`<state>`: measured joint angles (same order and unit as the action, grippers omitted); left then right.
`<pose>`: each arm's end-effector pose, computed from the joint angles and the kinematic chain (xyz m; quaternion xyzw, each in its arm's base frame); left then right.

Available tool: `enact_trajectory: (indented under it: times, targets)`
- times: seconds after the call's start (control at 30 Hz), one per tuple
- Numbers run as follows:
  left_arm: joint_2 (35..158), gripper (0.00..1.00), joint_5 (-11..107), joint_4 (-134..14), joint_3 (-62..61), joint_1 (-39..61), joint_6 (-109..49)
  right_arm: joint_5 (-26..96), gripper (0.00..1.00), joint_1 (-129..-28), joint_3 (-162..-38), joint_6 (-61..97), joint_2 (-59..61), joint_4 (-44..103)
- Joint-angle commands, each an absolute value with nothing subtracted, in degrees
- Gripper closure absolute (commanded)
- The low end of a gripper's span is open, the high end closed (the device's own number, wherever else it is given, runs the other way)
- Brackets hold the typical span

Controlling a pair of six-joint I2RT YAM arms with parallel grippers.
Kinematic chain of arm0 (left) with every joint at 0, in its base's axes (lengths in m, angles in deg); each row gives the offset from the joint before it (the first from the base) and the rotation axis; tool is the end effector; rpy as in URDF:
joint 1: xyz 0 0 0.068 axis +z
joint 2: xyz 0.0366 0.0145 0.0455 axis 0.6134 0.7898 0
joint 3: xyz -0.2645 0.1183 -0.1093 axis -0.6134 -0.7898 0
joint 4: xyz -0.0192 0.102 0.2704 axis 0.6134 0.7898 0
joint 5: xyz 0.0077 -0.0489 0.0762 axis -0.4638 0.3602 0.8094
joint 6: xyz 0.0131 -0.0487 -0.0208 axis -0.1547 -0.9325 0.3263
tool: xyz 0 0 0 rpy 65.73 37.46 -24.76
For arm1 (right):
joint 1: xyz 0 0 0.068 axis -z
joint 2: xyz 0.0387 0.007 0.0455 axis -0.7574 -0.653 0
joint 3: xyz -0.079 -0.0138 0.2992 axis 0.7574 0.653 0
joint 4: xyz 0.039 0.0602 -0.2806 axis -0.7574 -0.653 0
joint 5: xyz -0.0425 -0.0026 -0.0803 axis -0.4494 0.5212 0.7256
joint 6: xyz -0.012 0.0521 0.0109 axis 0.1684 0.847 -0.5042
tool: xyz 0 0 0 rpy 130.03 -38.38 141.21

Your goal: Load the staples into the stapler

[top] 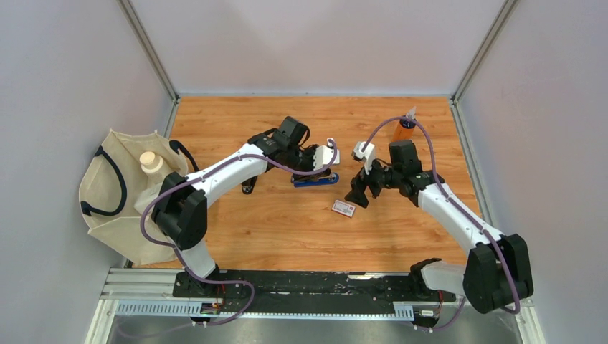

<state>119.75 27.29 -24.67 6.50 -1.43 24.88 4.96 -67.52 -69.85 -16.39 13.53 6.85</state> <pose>0.3049 -0.2721 0.2926 0.6677 0.6338 -0.2245 0.3193 0.2374 0.1022 0.2681 -0.4534 0.7612 0.2722 0.3754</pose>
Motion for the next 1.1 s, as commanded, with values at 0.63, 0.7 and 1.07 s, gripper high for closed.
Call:
enact_trajectory:
  times: [0.63,0.7,1.07]
  targets:
    - [119.66,1.0,17.05,-22.62,10.29,-1.63,18.15,-6.59,0.25,-73.67,-73.64,-19.66,0.17,27.01]
    - [119.67,1.0,16.08,-22.26,10.46,-1.54,18.5,-7.02,0.25,-73.75,-73.73,-21.24,-0.79,27.11]
    - [120.72,1.0,13.79,-19.98,12.75,-1.1,18.42,-9.49,0.24,-76.74,-73.9,-26.26,-3.61,24.38]
